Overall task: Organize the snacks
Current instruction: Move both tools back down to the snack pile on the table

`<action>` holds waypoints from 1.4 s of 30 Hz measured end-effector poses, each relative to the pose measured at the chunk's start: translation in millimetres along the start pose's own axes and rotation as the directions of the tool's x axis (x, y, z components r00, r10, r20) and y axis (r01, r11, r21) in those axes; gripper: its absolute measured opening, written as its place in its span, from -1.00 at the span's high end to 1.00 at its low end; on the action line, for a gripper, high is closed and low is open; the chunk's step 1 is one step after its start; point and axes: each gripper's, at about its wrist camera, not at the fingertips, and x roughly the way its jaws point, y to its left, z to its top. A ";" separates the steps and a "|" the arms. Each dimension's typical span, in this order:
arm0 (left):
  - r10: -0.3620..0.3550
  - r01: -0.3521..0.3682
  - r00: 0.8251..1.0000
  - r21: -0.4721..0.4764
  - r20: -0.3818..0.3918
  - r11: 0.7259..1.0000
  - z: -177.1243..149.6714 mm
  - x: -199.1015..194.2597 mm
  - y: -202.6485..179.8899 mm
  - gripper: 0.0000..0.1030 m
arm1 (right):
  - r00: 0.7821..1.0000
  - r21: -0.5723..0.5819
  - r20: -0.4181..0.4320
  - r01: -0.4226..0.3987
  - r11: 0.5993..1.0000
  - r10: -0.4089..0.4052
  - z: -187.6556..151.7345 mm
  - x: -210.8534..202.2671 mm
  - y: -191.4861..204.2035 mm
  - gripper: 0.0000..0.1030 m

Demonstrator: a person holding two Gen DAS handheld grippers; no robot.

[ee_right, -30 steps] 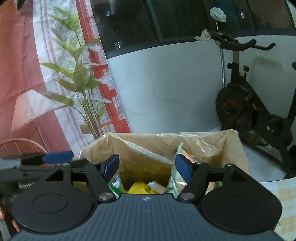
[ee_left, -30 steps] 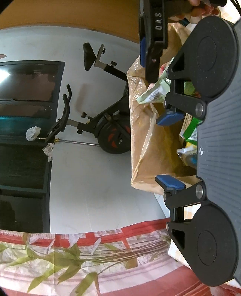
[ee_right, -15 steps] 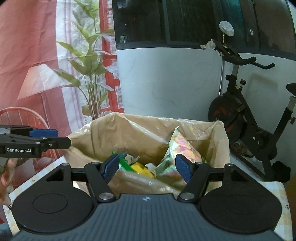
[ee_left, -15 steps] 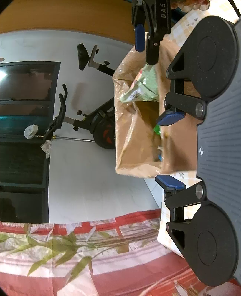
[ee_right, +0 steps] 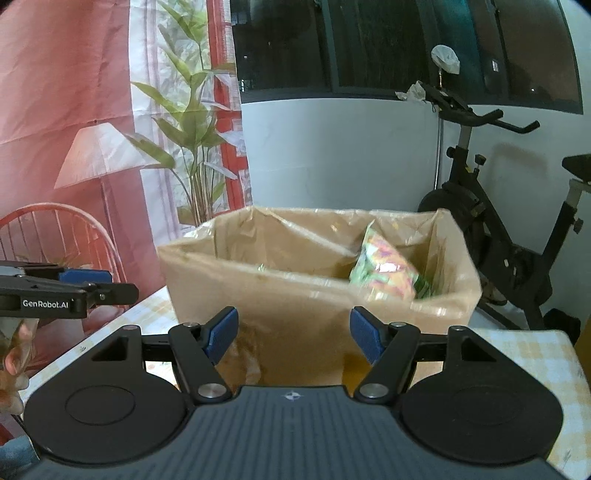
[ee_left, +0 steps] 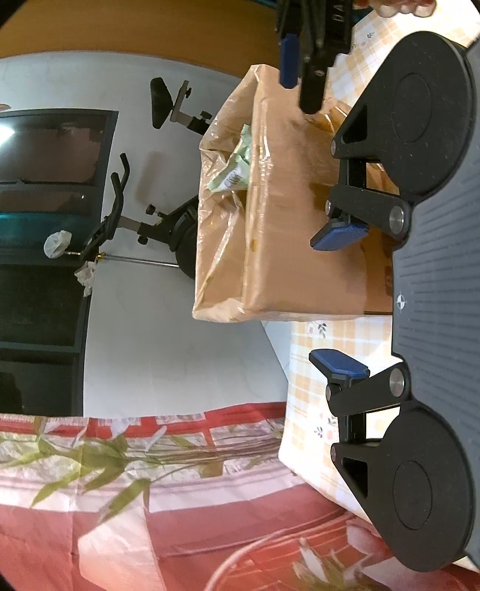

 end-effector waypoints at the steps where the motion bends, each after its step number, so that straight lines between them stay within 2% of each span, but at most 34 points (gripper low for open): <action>1: 0.002 -0.002 1.000 -0.005 0.000 1.000 -3.3 -1.7 0.6 -0.19 | 1.000 -0.002 -0.007 -0.001 1.000 0.001 -4.8 -0.1 2.8 -0.36; 12: 0.027 -0.027 0.999 0.001 -0.032 1.000 -38.5 -10.3 -1.4 -0.19 | 0.997 0.001 -0.076 -0.004 1.000 0.004 -47.4 -0.4 16.0 -0.36; 24: 0.045 -0.054 0.989 -0.061 -0.144 0.997 -89.1 -13.6 16.1 -0.19 | 0.988 0.018 -0.156 -0.001 1.000 0.004 -84.6 -1.6 16.8 -0.36; 33: 0.034 -0.063 0.977 -0.133 -0.212 0.989 -117.0 -9.3 29.9 -0.19 | 0.959 0.067 -0.281 -0.029 0.997 0.046 -121.5 2.7 21.1 -0.36; 41: 0.003 -0.033 0.965 -0.112 -0.262 0.993 -134.5 -3.7 17.5 -0.19 | 0.924 0.064 -0.373 -0.067 0.996 0.086 -145.6 16.2 34.0 -0.34; 42: 0.002 -0.032 0.963 -0.109 -0.270 0.994 -136.4 -2.4 17.0 -0.19 | 0.921 0.064 -0.380 -0.073 0.995 0.092 -148.8 17.7 35.9 -0.27</action>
